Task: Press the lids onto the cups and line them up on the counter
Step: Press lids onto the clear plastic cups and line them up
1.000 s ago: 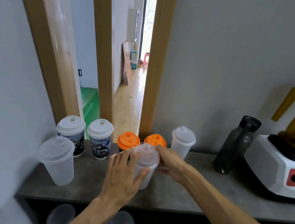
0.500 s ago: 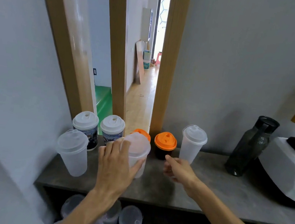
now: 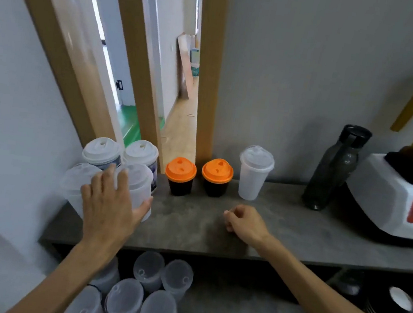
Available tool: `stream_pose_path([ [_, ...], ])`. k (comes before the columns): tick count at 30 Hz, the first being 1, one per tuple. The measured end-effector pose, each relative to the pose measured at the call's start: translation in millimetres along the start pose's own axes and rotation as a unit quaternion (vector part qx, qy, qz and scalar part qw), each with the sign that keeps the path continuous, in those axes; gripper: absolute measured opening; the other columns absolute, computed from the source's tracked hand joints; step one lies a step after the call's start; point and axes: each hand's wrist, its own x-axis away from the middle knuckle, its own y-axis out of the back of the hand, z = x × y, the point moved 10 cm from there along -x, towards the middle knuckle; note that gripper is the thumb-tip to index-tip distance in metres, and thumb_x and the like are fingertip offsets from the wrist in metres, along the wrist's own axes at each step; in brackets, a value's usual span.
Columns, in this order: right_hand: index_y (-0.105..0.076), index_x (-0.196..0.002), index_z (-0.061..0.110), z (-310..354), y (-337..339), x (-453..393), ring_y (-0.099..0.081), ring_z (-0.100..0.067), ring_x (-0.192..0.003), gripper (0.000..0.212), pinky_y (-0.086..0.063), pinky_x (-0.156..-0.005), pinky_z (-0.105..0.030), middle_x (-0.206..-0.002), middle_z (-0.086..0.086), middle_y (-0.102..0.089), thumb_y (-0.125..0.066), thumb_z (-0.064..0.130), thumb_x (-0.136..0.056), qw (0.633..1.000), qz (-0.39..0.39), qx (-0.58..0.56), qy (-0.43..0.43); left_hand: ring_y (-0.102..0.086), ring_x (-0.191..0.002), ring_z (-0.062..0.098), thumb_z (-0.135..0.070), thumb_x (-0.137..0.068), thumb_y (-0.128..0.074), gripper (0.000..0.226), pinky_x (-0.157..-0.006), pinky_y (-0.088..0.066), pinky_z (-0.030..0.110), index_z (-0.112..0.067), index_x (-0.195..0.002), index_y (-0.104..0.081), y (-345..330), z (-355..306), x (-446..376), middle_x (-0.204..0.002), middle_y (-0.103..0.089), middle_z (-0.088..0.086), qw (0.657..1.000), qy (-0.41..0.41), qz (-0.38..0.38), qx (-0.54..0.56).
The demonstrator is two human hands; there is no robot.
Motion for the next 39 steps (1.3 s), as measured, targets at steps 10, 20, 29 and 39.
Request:
stream_pose_path([
  [10,-0.067,-0.079,0.018,-147,118,94,-0.072,-0.011,-0.068,0.014,-0.053,-0.068,-0.028,-0.07,0.0,-0.074,-0.066,0.016,-0.093,0.994,-0.107,-0.019,0.005,-0.058,-0.1,0.019,-0.04,-0.086,-0.054,0.036,-0.083,-0.04,0.032,-0.018,-0.113,-0.063,-56,-261,151,-0.11,-0.062,-0.003,0.898,-0.316,0.153,0.265],
  [20,-0.038,-0.149,0.016,-347,170,145,-0.05,-0.027,-0.128,0.078,-0.043,-0.104,-0.033,-0.143,-0.009,-0.049,-0.076,0.028,-0.082,0.965,-0.04,0.223,-0.131,-0.043,-0.13,0.025,-0.044,-0.089,-0.062,0.079,-0.108,-0.028,0.037,-0.018,-0.152,-0.024,-182,-443,260,-0.148,-0.038,0.004,0.826,-0.374,0.394,0.152],
  [29,-0.019,-0.157,0.019,-366,141,131,-0.051,-0.028,-0.134,0.096,-0.04,-0.109,-0.036,-0.151,-0.009,-0.049,-0.077,0.037,-0.083,0.967,0.035,0.238,-0.089,-0.047,-0.127,0.025,-0.051,-0.084,-0.067,0.097,-0.106,-0.031,0.035,-0.016,-0.155,-0.011,-214,-475,281,-0.146,-0.041,0.006,0.83,-0.371,0.399,0.12],
  [39,-0.034,-0.15,0.038,-197,181,143,-0.056,0.006,-0.12,0.086,-0.046,-0.103,-0.022,-0.132,0.022,-0.061,-0.076,0.057,-0.077,0.982,-0.01,0.106,0.159,-0.047,-0.122,-0.007,-0.053,-0.07,-0.079,0.084,-0.101,-0.036,0.011,-0.035,-0.141,-0.038,-29,-360,164,-0.137,-0.047,-0.026,0.845,-0.251,0.243,0.404],
])
